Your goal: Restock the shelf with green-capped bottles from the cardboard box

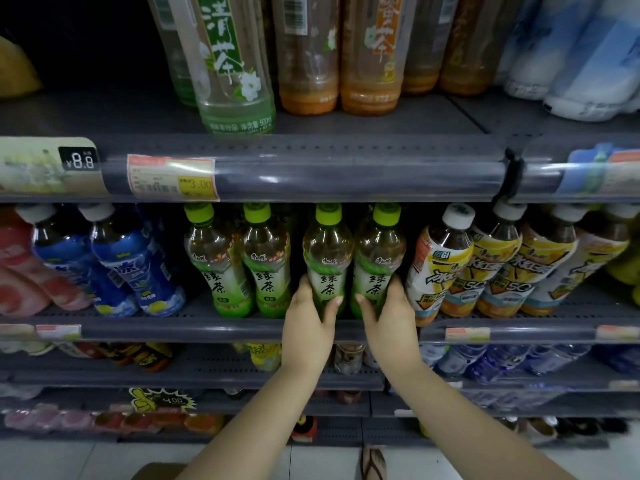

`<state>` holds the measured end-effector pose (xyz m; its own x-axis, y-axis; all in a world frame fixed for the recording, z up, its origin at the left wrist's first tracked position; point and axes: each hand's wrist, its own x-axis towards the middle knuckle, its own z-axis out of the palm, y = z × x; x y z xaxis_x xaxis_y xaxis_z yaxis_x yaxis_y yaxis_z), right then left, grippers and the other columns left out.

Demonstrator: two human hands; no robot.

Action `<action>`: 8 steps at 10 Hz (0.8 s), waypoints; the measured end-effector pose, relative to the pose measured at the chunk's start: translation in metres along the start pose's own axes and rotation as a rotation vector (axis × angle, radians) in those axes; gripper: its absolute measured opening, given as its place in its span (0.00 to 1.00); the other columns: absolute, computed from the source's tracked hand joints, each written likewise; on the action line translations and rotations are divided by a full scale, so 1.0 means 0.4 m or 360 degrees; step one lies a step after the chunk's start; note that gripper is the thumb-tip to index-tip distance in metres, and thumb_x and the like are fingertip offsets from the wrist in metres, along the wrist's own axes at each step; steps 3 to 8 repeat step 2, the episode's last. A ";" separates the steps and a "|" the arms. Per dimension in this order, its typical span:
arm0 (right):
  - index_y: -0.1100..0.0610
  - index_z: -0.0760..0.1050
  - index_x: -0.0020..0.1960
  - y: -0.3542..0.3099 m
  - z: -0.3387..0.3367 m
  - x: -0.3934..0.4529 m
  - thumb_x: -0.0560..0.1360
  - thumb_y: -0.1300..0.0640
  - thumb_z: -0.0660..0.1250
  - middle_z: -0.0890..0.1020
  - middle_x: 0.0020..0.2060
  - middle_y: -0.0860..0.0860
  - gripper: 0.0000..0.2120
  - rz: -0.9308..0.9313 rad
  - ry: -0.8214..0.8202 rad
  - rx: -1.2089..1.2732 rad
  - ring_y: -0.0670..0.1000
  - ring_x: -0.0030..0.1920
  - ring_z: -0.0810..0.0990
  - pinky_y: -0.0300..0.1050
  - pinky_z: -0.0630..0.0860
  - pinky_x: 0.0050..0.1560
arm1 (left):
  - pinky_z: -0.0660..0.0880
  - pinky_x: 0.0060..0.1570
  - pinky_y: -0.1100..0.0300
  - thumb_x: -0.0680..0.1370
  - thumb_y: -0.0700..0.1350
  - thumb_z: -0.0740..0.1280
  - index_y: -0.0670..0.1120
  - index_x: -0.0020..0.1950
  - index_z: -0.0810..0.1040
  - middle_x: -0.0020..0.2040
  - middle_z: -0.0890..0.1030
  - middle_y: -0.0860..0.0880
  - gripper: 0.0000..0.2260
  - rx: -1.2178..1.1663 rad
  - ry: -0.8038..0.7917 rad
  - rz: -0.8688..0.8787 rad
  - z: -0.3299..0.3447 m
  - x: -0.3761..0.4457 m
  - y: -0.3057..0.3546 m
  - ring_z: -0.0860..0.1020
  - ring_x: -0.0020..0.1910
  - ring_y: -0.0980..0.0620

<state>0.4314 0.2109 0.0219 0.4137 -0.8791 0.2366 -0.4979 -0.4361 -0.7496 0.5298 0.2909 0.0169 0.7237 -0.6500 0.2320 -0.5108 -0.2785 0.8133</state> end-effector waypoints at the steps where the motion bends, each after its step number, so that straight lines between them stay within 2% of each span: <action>1: 0.63 0.67 0.62 -0.007 0.001 -0.003 0.76 0.55 0.67 0.78 0.53 0.60 0.19 -0.0015 -0.0019 0.0010 0.58 0.53 0.77 0.46 0.76 0.52 | 0.69 0.56 0.66 0.77 0.48 0.66 0.44 0.71 0.65 0.63 0.77 0.47 0.24 0.0032 -0.0105 -0.0062 -0.010 0.007 0.007 0.75 0.61 0.51; 2: 0.64 0.66 0.62 -0.018 -0.006 -0.006 0.76 0.59 0.67 0.76 0.56 0.60 0.18 0.0030 -0.0053 0.0082 0.57 0.57 0.76 0.41 0.72 0.54 | 0.68 0.64 0.61 0.78 0.48 0.65 0.43 0.75 0.59 0.69 0.72 0.45 0.28 0.0068 -0.0167 -0.0113 -0.030 -0.001 0.018 0.70 0.67 0.50; 8: 0.64 0.66 0.62 -0.018 -0.006 -0.006 0.76 0.59 0.67 0.76 0.56 0.60 0.18 0.0030 -0.0053 0.0082 0.57 0.57 0.76 0.41 0.72 0.54 | 0.68 0.64 0.61 0.78 0.48 0.65 0.43 0.75 0.59 0.69 0.72 0.45 0.28 0.0068 -0.0167 -0.0113 -0.030 -0.001 0.018 0.70 0.67 0.50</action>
